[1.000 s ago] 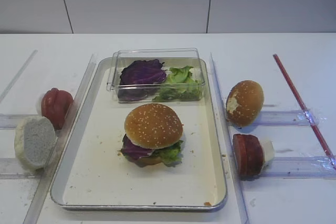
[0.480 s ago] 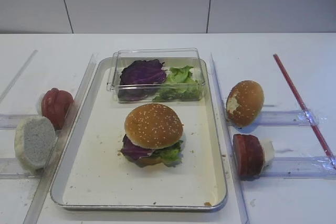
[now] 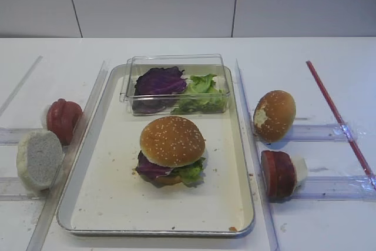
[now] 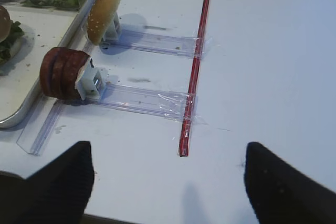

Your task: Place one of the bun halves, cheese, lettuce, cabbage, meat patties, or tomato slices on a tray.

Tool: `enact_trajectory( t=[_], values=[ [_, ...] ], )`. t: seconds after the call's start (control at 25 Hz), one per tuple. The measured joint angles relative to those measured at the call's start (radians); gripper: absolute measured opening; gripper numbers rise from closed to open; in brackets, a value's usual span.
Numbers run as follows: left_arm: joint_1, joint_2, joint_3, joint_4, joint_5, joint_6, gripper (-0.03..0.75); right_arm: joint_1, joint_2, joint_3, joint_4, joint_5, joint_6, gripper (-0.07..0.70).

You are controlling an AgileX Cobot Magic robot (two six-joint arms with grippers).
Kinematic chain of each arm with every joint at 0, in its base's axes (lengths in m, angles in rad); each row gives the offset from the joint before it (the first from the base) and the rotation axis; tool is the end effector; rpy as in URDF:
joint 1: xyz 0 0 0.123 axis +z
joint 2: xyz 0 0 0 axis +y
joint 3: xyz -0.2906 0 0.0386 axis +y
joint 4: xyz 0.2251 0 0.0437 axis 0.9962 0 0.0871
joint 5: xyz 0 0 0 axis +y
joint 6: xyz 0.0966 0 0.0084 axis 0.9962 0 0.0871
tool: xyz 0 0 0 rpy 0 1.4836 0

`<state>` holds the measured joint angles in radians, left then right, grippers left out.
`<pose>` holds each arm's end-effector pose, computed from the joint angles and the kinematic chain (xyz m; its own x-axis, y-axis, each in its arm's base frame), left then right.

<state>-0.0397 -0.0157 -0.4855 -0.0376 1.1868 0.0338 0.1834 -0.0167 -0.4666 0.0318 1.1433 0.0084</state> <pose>-0.0348 -0.0020 0.2489 -0.5612 0.0420 -0.8266 0.0795 0.9968 -0.0033 -0.0307 -0.0028 0.2475 -0.5371 -0.0777 -0.8400 -0.1947 0.9803 0.0338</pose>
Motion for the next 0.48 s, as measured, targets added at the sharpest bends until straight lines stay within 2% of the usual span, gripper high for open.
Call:
enact_trajectory(
  t=[0.48],
  values=[
    [0.0,0.0,0.0,0.007,0.0,-0.015,0.44,0.0,0.0,0.002,-0.015,0.0,0.002,0.593]
  ],
)
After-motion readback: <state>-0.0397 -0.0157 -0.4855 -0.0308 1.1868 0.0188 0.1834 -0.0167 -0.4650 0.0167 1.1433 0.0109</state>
